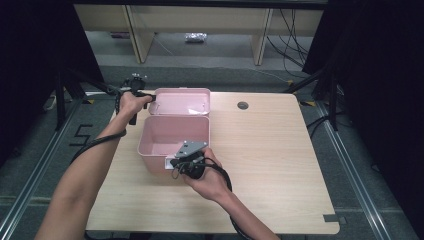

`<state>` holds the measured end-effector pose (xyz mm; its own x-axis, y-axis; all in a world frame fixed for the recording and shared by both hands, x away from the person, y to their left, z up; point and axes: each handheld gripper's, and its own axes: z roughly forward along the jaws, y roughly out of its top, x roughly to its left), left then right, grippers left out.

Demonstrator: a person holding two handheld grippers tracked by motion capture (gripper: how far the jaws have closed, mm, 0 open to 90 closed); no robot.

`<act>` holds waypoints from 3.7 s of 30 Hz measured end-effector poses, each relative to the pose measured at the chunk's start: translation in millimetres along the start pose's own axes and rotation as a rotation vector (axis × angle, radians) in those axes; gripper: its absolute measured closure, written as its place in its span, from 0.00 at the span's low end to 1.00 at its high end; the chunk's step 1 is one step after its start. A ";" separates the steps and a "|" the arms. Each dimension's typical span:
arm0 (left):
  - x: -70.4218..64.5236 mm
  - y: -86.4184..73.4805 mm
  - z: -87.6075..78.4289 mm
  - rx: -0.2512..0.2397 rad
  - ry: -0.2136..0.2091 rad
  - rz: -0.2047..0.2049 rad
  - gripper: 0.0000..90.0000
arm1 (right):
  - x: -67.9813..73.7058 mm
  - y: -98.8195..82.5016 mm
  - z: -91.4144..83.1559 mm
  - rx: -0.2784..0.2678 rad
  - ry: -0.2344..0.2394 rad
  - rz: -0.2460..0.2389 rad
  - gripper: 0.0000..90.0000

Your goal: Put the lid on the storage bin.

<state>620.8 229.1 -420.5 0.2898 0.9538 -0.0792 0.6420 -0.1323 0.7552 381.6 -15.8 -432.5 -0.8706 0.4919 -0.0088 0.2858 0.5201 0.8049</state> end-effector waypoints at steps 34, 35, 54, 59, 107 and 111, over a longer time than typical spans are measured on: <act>-7.4 13.2 -2.7 0.081 0.015 -0.004 0.93 | 0.0 -0.3 -0.5 0.005 0.003 -0.006 1.00; -8.1 14.8 -4.0 0.082 0.018 0.000 0.94 | 0.1 -0.1 -0.5 0.006 0.003 -0.006 1.00; -6.6 14.2 5.8 0.158 0.024 -0.093 0.88 | 0.3 -0.6 -0.6 0.004 0.003 -0.007 1.00; -6.7 16.6 5.4 0.187 0.037 -0.115 0.92 | 0.0 -0.7 -1.1 0.006 0.007 -0.005 1.00; -14.0 25.3 -36.8 0.002 0.031 -0.151 0.97 | 0.9 0.6 -1.2 0.038 0.024 0.001 1.00; -14.6 24.8 -40.1 -0.015 0.030 -0.152 0.97 | 0.9 0.6 -1.3 0.038 0.027 0.000 1.00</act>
<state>604.1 222.7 -374.5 0.1683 0.9703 -0.1738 0.6662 0.0180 0.7456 380.4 -15.9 -431.3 -0.8807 0.4736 0.0079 0.3008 0.5463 0.7817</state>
